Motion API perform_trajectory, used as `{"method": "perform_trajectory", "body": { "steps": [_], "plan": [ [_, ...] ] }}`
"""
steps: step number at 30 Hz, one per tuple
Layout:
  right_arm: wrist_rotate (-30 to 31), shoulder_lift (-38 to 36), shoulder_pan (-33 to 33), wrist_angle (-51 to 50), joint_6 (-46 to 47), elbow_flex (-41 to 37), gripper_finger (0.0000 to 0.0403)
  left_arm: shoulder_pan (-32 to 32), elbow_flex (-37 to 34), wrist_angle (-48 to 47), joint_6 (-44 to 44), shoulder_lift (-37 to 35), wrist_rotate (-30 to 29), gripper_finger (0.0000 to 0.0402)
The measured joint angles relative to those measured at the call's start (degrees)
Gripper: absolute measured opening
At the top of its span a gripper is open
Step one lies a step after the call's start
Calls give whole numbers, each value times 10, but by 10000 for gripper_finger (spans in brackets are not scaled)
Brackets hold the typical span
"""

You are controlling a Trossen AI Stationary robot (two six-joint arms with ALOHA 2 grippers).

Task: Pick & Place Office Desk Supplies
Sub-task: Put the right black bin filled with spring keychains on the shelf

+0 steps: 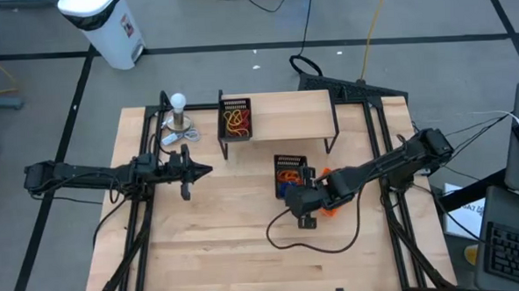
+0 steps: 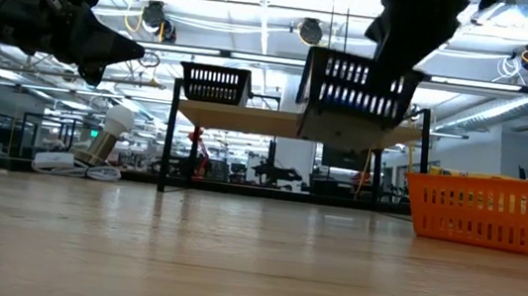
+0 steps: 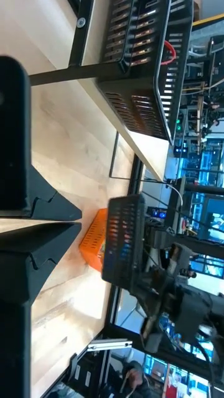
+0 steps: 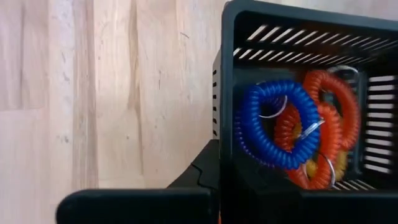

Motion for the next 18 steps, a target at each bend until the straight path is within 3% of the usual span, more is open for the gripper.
{"method": "perform_trajectory", "body": {
  "steps": [10,18],
  "plan": [
    [11,33,6,-140,1,140,0,0,0,0,0,0,0,19],
    [46,65,-17,-225,-57,251,0,0,0,0,0,0,0,19]
  ]
}}
